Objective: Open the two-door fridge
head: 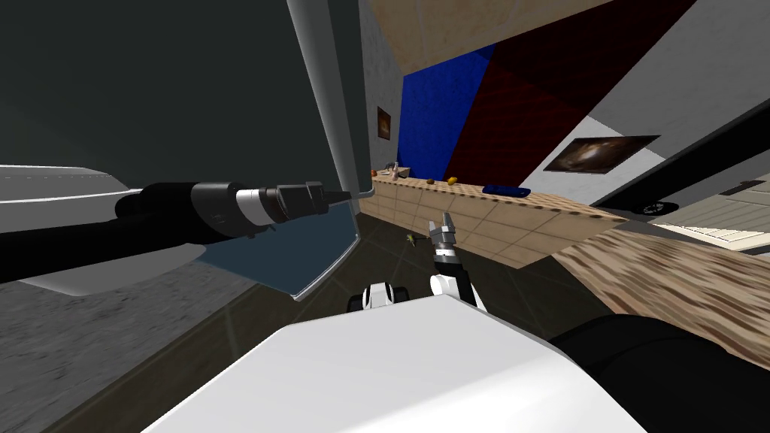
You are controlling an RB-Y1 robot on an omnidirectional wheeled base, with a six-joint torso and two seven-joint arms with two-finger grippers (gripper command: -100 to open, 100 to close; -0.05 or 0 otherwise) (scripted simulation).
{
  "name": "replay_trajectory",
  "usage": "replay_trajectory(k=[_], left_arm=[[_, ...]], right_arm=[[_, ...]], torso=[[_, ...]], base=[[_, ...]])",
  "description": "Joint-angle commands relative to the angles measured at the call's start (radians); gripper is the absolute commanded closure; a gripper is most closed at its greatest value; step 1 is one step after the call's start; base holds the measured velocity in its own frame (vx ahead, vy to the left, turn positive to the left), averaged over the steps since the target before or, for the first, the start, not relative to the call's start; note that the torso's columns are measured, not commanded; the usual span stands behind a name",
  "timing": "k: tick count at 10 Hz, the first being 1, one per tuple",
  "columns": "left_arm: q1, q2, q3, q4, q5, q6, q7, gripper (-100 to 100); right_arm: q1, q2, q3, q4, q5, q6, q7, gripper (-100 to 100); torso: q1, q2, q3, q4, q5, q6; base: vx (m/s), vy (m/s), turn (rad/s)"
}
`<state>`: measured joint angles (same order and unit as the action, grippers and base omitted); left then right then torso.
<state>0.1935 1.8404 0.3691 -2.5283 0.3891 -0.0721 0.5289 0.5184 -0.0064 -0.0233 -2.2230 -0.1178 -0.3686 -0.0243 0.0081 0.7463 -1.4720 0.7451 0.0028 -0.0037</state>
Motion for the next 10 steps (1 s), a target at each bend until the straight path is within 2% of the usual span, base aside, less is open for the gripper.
replay_trajectory(k=[1,2,3,4,5,6,7,8,9,10], left_arm=[[0.047,0.001,0.054,0.009,0.002,-0.017,-0.004,100],[0.047,0.001,0.054,0.009,0.002,-0.017,-0.004,100],[0.11,0.026,0.101,0.038,0.033,-0.074,-0.04,100],[0.131,0.026,0.128,0.038,0.033,-0.075,-0.04,100],[0.131,0.026,0.128,0.038,0.033,-0.075,-0.04,100],[0.169,0.051,0.156,0.067,0.064,-0.123,-0.077,100],[0.207,0.051,0.19,0.067,0.064,-0.133,-0.077,100],[0.215,0.051,0.201,0.067,0.064,-0.133,-0.077,100],[0.252,0.076,0.225,0.096,0.095,-0.183,-0.113,100],[0.284,0.076,0.251,0.096,0.095,-0.191,-0.113,100]], right_arm=[[0.0,0.0,0.0,0.0,0.0,0.0,0.0,0],[0.0,0.0,0.0,0.0,0.0,0.0,0.0,0],[0.0,0.0,0.0,0.0,0.0,0.0,0.0,0],[0.0,0.0,0.0,0.0,0.0,0.0,0.0,0],[0.0,0.0,0.0,0.0,0.0,0.0,0.0,0],[0.0,0.0,0.0,0.0,0.0,0.0,0.0,0],[0.0,0.0,0.0,0.0,0.0,0.0,0.0,0],[0.0,0.0,0.0,0.0,0.0,0.0,0.0,0],[0.0,0.0,0.0,0.0,0.0,0.0,0.0,0],[0.0,0.0,0.0,0.0,0.0,0.0,0.0,0]], torso=[[0.0,-0.004,-0.003,-0.001,0.0,-0.001],[0.0,-0.006,-0.005,-0.001,0.0,-0.001],[-0.001,-0.006,-0.006,-0.001,0.0,0.0],[0.0,-0.001,-0.002,-0.002,0.0,0.0],[0.002,0.002,0.001,-0.001,0.001,0.0],[0.003,0.0,0.0,0.0,0.001,-0.001],[0.003,0.001,0.0,0.0,0.001,-0.001],[0.003,0.0,0.0,0.0,0.001,-0.001],[0.003,-0.002,-0.002,0.0,0.001,-0.002],[0.004,0.0,-0.001,0.0,0.002,-0.001]], base=[[-0.021,0.009,-0.001],[0.009,-0.005,0.008],[-0.091,0.012,-0.019],[-0.137,0.052,-0.021],[-0.077,0.046,-0.02],[-0.125,0.033,-0.022],[-0.129,0.047,-0.007],[-0.075,0.04,-0.007],[-0.121,0.049,-0.024],[-0.135,0.054,-0.014]])
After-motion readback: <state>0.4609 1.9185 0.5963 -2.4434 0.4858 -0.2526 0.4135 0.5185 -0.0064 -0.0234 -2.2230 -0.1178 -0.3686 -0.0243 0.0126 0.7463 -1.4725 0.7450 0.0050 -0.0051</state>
